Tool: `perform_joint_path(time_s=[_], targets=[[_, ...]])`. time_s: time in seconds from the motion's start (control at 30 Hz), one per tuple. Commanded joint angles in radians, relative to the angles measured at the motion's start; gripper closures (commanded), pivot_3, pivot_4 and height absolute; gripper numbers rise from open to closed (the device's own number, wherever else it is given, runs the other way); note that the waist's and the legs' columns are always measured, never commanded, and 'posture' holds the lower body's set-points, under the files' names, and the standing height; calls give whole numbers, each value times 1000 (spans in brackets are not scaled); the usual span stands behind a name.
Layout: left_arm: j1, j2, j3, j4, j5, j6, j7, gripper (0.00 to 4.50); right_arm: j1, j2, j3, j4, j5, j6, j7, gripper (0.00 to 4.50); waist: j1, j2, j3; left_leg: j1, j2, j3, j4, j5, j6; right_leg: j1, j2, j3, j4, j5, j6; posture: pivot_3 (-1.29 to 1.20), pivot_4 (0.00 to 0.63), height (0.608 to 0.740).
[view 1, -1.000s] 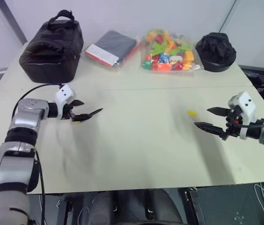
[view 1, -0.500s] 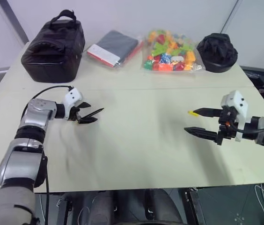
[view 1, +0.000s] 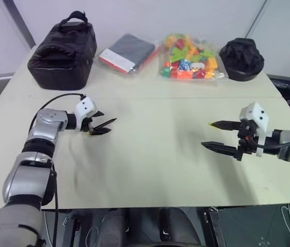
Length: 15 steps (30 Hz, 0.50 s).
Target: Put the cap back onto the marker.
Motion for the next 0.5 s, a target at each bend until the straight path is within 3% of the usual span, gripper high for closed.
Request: perform_joint_path(time_s=[0.03,0.17,0.2,0.5], targets=[[0,-4,-11,19,27,22,13,1977,6,0,-28,-9,1,-26,-3,0,1,0,0,0,0,0,0,0,0,0,0,0,0,0,0,0,150,740],[11,-9,-8,20,25,35,8,4177,24,0,-35,-6,0,-37,-7,0,-2,0,0,3,0,-2,1,0,0,3,0,0,0,0,0,0,150,740],[14,-9,-8,20,25,36,9,4481,28,0,-35,-4,-1,-40,-7,0,-2,0,0,3,0,-2,1,0,0,3,0,0,0,0,0,0,150,740],[7,-9,30,-6,-4,11,48,4481,24,-18,-12,88,-69,-120,-3,0,-1,0,0,4,0,-2,1,0,0,4,0,-1,0,0,0,0,150,740]])
